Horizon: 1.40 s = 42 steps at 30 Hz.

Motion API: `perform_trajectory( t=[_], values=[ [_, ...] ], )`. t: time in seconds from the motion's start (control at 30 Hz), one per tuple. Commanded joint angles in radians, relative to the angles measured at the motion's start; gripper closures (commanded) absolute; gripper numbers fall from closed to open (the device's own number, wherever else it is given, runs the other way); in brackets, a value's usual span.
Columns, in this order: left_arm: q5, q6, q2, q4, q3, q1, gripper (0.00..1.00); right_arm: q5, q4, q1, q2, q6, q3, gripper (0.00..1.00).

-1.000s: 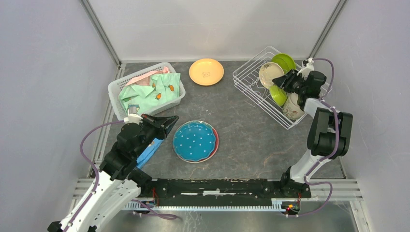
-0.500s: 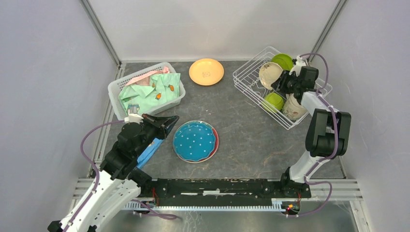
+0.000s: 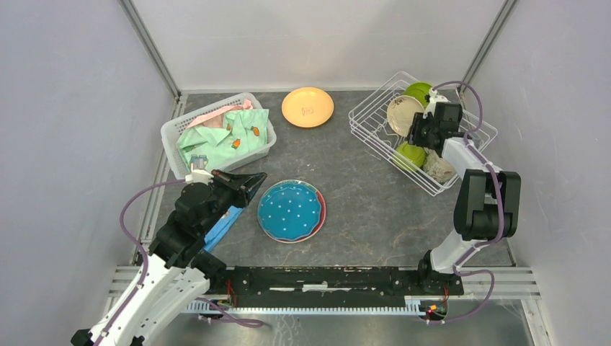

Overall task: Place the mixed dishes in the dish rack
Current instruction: Turn the bowl upside down on the dish rack.

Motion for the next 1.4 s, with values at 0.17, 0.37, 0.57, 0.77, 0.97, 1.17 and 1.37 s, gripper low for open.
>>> perform_trajectory(
  t=[0.17, 0.37, 0.57, 0.77, 0.97, 1.17, 1.37],
  values=[
    [-0.046, -0.021, 0.005, 0.002, 0.005, -0.002, 0.98, 0.121, -0.151, -0.004, 0.009, -0.043, 0.221, 0.54],
    [-0.062, -0.021, 0.001, -0.004, 0.006, -0.002, 0.98, 0.109, -0.172, 0.010, -0.022, -0.039, 0.226, 0.53],
    [-0.088, -0.021, 0.000, 0.002, 0.000, -0.002, 0.98, 0.099, -0.183, 0.058, -0.135, -0.026, 0.185, 0.50],
    [-0.179, -0.021, -0.019, 0.021, -0.011, -0.002, 0.98, 0.106, -0.159, 0.164, -0.320, -0.005, 0.116, 0.45],
    [-0.169, -0.021, 0.003, -0.018, -0.011, -0.003, 0.98, 0.016, 0.005, 0.305, -0.510, 0.076, -0.105, 0.42],
    [-0.078, -0.021, 0.130, -0.074, 0.015, -0.002, 0.98, -0.044, 0.130, 0.460, -0.586, 0.162, -0.294, 0.44],
    [-0.028, -0.021, 0.207, -0.104, 0.032, -0.002, 0.98, -0.124, 0.245, 0.613, -0.552, 0.217, -0.424, 0.47]
  ],
)
